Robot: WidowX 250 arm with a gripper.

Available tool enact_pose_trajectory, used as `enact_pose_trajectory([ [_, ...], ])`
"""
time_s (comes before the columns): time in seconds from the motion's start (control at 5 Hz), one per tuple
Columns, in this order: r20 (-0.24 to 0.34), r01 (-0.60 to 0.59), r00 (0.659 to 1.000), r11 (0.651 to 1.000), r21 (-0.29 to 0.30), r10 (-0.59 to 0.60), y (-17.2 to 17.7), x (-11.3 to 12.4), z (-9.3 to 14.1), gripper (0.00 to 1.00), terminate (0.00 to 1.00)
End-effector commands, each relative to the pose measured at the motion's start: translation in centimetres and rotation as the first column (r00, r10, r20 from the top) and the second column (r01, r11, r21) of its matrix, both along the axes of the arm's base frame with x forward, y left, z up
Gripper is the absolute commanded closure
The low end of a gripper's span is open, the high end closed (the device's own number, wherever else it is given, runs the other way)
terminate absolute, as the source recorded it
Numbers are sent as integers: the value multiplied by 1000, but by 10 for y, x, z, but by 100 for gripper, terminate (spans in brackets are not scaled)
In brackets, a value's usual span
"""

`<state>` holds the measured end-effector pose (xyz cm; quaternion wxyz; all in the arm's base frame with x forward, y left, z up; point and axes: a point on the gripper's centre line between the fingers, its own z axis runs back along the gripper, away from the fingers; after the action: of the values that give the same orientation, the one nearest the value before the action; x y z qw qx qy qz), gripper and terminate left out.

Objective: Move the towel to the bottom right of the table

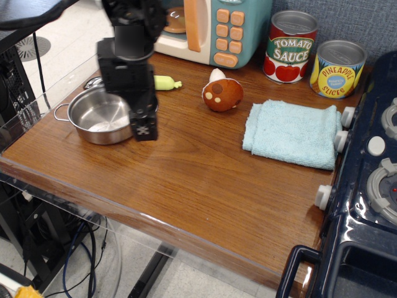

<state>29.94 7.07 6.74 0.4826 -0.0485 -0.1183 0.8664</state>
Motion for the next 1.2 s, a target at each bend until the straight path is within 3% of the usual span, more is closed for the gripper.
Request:
enact_pose_trajectory([
  [0.0, 123, 171, 978, 985, -16, -168, -52, 39, 44, 0, 0],
  [0.4, 80, 293, 954, 956, -33, -289, -107, 73, 33, 0, 0],
  [0.8, -2, 403, 915, 913, -60, -404, -147, 101, -4, 0, 0],
  [1.0, 12, 436, 900, 897, -73, -436, -159, 109, -19, 0, 0],
])
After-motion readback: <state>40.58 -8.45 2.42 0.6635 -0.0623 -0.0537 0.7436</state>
